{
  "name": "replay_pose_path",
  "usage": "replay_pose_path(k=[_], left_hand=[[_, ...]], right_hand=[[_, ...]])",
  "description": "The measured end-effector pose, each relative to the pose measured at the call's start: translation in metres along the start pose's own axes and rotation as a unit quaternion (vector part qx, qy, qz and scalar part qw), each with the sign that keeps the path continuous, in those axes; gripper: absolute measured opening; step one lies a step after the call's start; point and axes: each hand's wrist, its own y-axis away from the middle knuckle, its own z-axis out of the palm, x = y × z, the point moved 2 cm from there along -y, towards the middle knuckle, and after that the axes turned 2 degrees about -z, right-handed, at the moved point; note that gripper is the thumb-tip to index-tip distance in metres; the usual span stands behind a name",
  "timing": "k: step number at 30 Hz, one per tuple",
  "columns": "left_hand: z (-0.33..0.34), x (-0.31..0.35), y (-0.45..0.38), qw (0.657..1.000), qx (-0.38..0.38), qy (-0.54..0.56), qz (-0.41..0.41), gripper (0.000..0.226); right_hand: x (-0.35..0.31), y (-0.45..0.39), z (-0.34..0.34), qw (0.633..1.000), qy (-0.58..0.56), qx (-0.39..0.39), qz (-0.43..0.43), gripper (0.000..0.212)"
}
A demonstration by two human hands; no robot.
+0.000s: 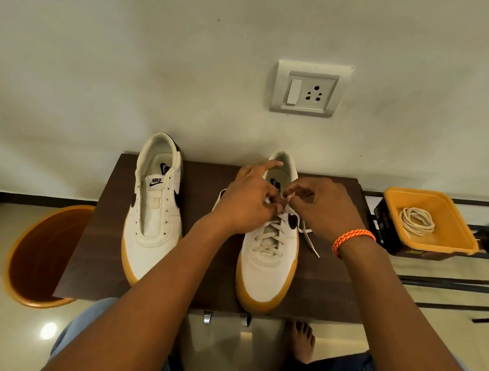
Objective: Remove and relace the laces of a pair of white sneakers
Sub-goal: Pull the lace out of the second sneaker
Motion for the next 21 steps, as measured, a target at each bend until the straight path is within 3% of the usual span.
replay_pose_path(k=[4,8,10,12,15,21], left_hand=[[-0.007,0.000,-0.002,0.993,-0.016,0.114,-0.024,0.009],[-0.018,-0.008,-0.002,0.959,-0.018,0.277,-0.064,0.019],[-0.016,-0.009,-0.003,0.973,0.025,0.223,-0.059,0.022],[-0.010,-0.006,-0.002,0.994,0.053,0.088,-0.035,0.016],[0.005,-0.003,-0.002,0.999,0.020,-0.036,0.000,0.027],[0.011,-0.001,-0.003,1.000,0.012,0.025,-0.014,0.010]], right_hand=[[0.000,0.000,-0.002,1.000,-0.001,0.016,0.012,0.010],[0.008,-0.002,-0.007,0.999,-0.014,0.021,0.024,0.009],[0.011,-0.003,-0.008,0.999,-0.038,0.013,0.027,0.012],[0.010,-0.003,-0.007,0.998,-0.059,-0.005,0.020,0.015],[0.008,-0.003,-0.005,0.998,-0.056,0.002,0.012,0.016],[0.009,-0.001,-0.005,0.999,-0.041,-0.007,0.007,0.014]])
